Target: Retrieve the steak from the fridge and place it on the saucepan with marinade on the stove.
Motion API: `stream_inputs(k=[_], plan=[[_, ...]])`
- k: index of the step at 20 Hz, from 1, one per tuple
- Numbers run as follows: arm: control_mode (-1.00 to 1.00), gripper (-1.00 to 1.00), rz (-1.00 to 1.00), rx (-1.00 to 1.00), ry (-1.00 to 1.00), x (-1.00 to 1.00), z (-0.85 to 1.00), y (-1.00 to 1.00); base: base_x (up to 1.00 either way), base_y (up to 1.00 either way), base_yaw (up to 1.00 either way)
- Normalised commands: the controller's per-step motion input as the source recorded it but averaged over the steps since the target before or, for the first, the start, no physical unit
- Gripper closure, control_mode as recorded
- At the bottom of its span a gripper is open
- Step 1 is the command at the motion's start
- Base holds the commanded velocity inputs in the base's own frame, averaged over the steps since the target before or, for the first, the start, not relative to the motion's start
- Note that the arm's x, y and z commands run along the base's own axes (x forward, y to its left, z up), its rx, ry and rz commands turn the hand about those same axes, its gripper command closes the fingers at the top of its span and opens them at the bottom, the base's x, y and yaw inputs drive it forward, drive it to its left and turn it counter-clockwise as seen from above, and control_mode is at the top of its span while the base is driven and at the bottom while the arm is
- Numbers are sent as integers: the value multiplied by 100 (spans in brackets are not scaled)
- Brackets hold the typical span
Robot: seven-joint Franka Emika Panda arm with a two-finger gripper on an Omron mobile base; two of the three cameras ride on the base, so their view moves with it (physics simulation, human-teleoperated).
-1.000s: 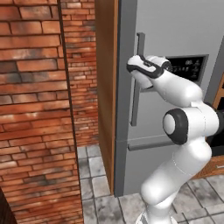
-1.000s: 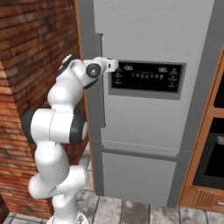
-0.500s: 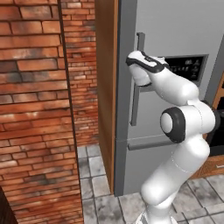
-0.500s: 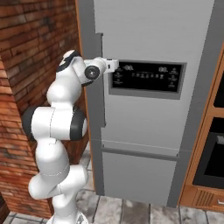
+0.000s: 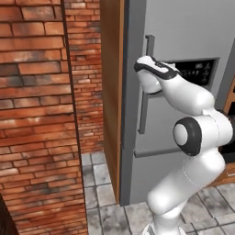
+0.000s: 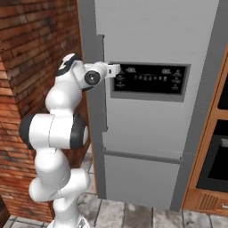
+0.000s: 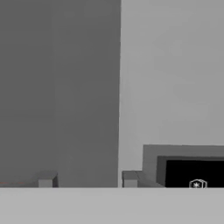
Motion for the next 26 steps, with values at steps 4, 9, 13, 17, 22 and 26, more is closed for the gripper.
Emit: stream_inputs(k=[4, 9, 13, 17, 22, 26], plan=[[-100, 100, -3, 0, 26, -62, 32, -34, 0, 0, 0], [-100, 100, -4, 0, 34, -44, 40, -32, 0, 0, 0], [-100, 100, -6, 0, 48, -30, 52, -26, 0, 0, 0], [-100, 100, -7, 0, 41, -48, 44, -38, 0, 0, 0], [-100, 100, -4, 0, 17, -83, 22, -72, 0, 0, 0], [-100, 100, 0, 0, 4, -90, 6, -81, 0, 0, 0]])
